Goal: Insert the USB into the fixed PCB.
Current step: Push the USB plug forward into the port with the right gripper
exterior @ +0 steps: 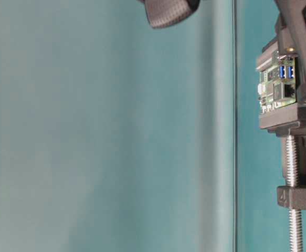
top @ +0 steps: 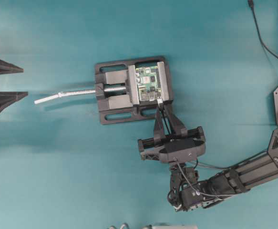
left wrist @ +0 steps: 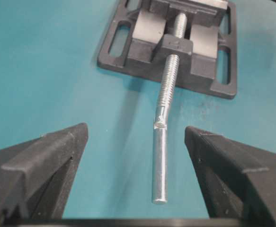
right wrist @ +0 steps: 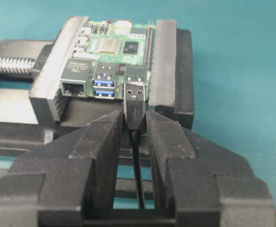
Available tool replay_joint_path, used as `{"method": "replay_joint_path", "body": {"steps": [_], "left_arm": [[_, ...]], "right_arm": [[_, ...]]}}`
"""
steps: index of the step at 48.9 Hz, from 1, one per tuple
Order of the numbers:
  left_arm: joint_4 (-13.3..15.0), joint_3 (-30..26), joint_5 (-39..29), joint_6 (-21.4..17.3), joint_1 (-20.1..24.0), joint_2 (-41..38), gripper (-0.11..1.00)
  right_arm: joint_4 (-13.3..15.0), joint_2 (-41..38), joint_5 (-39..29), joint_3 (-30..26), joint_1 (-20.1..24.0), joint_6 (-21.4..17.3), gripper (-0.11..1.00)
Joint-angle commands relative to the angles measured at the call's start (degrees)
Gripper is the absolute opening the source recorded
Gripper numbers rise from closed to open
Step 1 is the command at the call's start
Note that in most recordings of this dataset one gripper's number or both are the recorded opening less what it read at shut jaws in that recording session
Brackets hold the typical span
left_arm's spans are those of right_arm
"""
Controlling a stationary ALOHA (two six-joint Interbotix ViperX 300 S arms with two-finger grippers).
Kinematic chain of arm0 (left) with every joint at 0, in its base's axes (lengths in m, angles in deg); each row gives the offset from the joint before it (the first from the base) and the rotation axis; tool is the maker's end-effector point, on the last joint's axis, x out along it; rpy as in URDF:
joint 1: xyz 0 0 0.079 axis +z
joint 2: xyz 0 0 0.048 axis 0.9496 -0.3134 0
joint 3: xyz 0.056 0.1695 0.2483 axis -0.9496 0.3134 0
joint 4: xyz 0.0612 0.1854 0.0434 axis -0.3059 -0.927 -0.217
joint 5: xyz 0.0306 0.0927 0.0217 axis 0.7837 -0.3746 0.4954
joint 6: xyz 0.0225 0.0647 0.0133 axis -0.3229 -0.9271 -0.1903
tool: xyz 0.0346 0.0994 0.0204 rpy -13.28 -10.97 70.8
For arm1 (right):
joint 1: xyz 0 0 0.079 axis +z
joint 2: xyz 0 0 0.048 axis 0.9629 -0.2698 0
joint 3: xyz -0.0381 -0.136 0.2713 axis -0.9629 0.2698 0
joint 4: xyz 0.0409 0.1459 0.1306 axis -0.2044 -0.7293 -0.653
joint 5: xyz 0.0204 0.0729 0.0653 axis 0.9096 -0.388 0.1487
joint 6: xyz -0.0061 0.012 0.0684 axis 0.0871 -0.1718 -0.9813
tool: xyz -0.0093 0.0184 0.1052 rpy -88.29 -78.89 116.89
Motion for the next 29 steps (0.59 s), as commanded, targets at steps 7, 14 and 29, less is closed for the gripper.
{"method": "replay_joint_path", "body": {"steps": [7, 14, 29], "left_arm": [[0.1, -0.7, 0.3, 0.7, 0.1, -0.3, 0.99], [0.1, -0.6, 0.3, 0.7, 0.0, -0.3, 0.99], [0.1, -0.6, 0.3, 0.7, 0.1, -0.3, 0.99]], "right_arm": [[1.1, 4.0, 0.2, -0.5, -1.3, 2.1, 0.21], [1.1, 4.2, 0.1, -0.7, -1.6, 2.5, 0.21], [1.5, 3.8, -0.5, -1.8, -2.3, 2.6, 0.21]]}}
